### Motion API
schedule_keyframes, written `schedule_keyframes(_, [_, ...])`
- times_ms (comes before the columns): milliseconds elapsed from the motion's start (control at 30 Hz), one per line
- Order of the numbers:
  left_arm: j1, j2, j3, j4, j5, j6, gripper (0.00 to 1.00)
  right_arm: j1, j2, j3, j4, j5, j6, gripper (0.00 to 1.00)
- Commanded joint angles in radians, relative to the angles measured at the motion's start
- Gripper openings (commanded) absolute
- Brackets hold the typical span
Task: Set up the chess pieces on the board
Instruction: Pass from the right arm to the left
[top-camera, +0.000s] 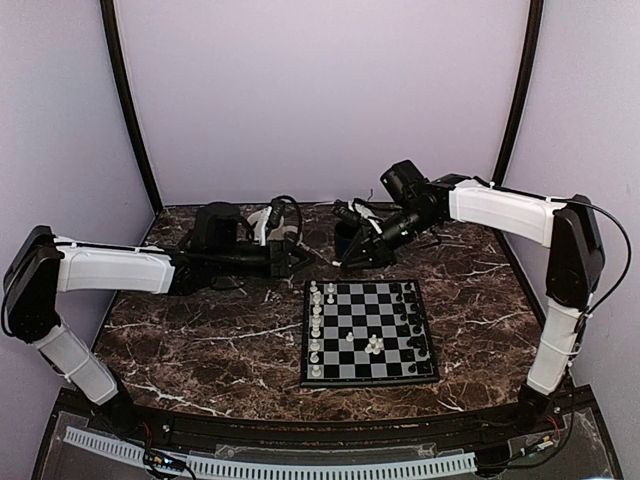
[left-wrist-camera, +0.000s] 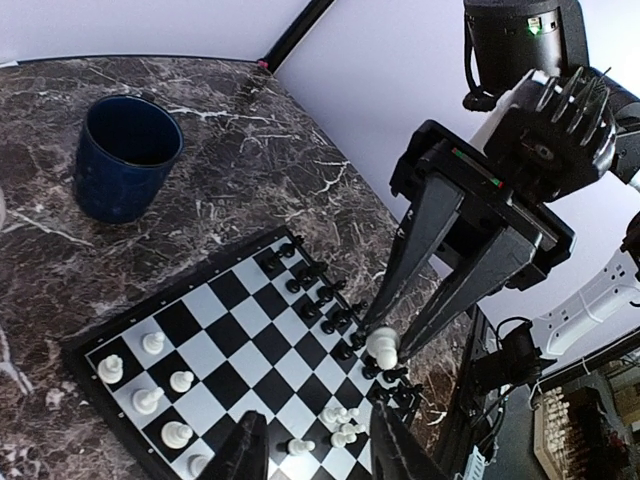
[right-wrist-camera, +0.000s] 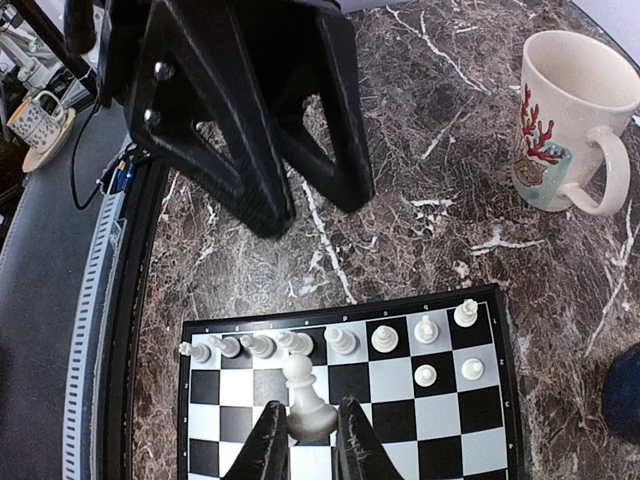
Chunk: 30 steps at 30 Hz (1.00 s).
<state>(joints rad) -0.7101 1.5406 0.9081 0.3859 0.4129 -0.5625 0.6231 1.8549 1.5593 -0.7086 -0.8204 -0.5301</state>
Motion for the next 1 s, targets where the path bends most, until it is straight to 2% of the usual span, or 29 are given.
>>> schedule_keyframes(0, [-0.018,0.041,0.047,0.113,0.043,-0.071,0.37,-0.005,-0.035,-0.01,0.049,-0.037,0.041,0.18])
schedule_keyframes(800, [-0.056,0.179,0.131,0.162,0.145,-0.111,0.37,-0.007,-0.037,-0.013,0.054,-0.029,0.045,0.18])
schedule_keyframes(967, [-0.057,0.189,0.135,0.167,0.153,-0.111,0.31,-0.007,-0.035,-0.013,0.054,-0.029,0.048,0.18])
